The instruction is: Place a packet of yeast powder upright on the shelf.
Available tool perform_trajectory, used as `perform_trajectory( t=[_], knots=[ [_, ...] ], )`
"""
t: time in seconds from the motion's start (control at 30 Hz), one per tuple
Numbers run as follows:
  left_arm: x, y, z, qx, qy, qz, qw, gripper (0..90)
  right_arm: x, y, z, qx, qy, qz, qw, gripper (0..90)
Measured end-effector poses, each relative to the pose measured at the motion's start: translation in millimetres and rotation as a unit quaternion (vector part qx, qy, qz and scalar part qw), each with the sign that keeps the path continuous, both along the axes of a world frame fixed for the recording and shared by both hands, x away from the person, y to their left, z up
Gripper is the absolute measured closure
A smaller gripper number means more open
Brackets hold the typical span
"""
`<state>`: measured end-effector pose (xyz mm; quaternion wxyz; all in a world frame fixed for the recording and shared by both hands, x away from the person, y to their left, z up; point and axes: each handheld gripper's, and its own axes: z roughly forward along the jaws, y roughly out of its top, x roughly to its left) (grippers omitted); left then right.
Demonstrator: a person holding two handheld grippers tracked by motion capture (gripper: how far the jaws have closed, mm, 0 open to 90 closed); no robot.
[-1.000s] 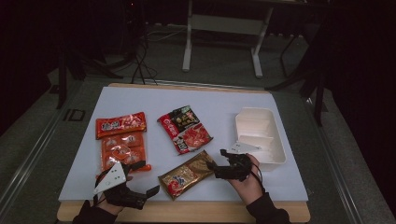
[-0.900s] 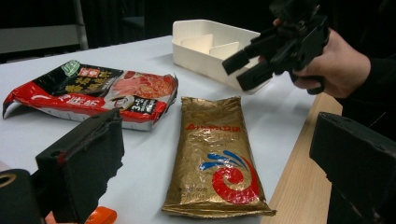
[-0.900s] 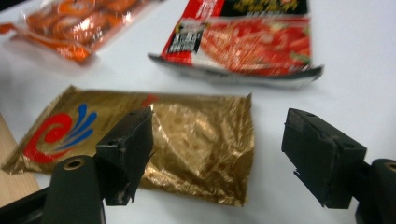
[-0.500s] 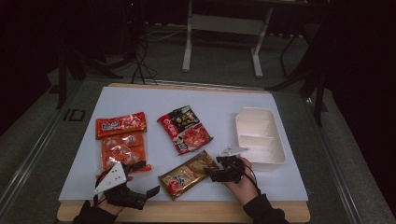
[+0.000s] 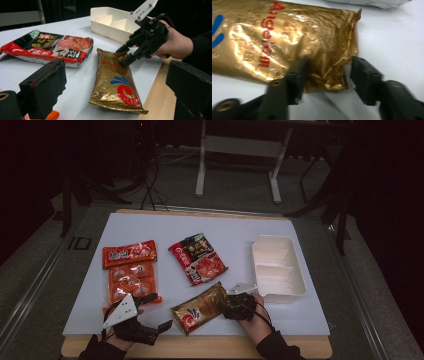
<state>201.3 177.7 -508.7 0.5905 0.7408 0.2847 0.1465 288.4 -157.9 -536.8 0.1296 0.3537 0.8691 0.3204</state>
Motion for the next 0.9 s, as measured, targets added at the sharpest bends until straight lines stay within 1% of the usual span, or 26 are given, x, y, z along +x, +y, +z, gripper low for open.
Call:
perform_trajectory(
  t=[0.07,0.13,0.2,0.33,0.4,0.47,0.5,0.53,0.6,0.67,0.73,0.83,0.9],
  knots=[
    [0.2,0.1,-0.1,0.0,0.001,0.0,1.0,3.7,-4.1,2.8,0.5,-0.005,-0.008,0.006,0.9999,57.8],
    [0.4,0.1,-0.2,0.0,0.001,0.0,1.0,3.6,-3.9,4.1,1.0,-0.004,-0.005,0.009,0.9999,66.0],
    [0.4,0.0,-0.3,0.0,0.001,0.0,1.0,3.7,-1.1,2.5,0.8,0.001,-0.002,0.003,1.0,74.4],
    [0.2,-0.5,-0.5,0.003,0.002,0.0,1.0,3.6,4.4,-0.6,1.3,0.007,0.01,0.011,0.9999,82.0],
    [0.5,-0.7,-0.8,0.003,0.003,0.0,1.0,3.6,7.6,-1.0,2.6,0.011,0.022,0.008,0.9997,85.6],
    [0.8,-0.6,-0.7,0.002,0.003,0.001,1.0,3.6,8.5,1.4,4.4,0.004,0.019,0.014,0.9997,86.9],
    [0.6,-0.4,-0.6,0.002,0.003,0.001,1.0,3.7,8.4,2.2,6.7,0.005,0.018,0.017,0.9997,87.3],
    [0.6,-0.1,-0.4,0.002,0.002,0.001,1.0,3.6,8.5,2.0,10.6,0.007,0.012,0.023,0.9996,87.6],
    [0.8,0.7,-0.6,0.001,0.003,0.003,1.0,3.6,6.2,0.5,23.3,0.024,-0.001,0.03,0.9993,88.1],
    [1.2,1.2,-0.8,-0.002,0.005,0.003,1.0,3.6,3.9,-0.7,32.8,0.04,-0.008,0.036,0.9985,88.3],
    [1.4,1.3,-0.8,-0.002,0.005,0.004,1.0,3.6,0.3,0.1,41.2,0.046,-0.019,0.045,0.9978,88.4],
    [1.4,1.0,-1.0,-0.001,0.005,0.005,1.0,3.6,-4.2,2.1,56.3,0.063,-0.031,0.06,0.9957,88.6],
    [1.4,1.4,-0.8,-0.002,0.005,0.007,1.0,3.7,-7.9,5.5,67.7,0.075,-0.039,0.074,0.9936,88.6]
  ],
)
